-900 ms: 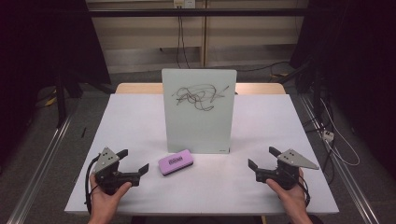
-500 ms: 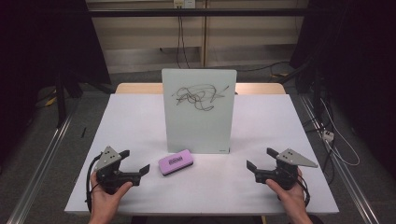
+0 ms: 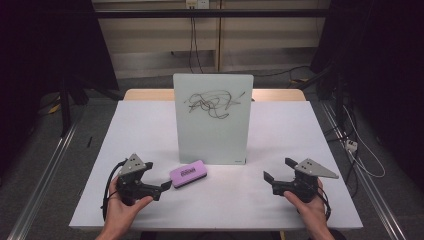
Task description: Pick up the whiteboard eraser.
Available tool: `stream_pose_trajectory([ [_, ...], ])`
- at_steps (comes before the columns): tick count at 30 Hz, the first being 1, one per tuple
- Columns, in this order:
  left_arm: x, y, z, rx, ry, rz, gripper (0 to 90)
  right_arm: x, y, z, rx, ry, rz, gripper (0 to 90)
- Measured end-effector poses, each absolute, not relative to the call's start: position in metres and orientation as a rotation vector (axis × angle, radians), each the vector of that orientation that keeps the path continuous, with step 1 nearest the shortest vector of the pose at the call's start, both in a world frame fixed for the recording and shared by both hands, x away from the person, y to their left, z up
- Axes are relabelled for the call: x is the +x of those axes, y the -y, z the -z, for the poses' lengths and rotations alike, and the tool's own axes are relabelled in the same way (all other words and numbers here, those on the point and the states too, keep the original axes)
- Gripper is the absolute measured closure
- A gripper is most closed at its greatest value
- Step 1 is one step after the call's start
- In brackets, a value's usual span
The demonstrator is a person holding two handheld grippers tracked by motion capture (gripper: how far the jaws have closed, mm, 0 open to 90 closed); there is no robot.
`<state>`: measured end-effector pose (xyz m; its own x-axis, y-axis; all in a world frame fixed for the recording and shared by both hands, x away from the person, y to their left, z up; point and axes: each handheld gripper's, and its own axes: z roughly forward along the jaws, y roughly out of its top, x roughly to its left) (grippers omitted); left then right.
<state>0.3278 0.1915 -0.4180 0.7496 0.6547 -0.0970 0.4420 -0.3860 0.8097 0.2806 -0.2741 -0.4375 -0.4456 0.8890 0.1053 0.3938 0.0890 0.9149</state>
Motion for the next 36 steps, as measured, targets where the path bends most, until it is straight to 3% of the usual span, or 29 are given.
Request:
stream_pose_trajectory([
  [16,0.338,-0.16,0.411,2.229,-0.768,-0.264,6.8,0.281,0.271,0.438,1.251,-1.908,-1.317,5.8],
  [36,0.366,-0.13,0.397,2.29,-0.686,-0.213,7.7,0.282,0.27,0.438,1.234,-1.928,-1.318,5.6],
])
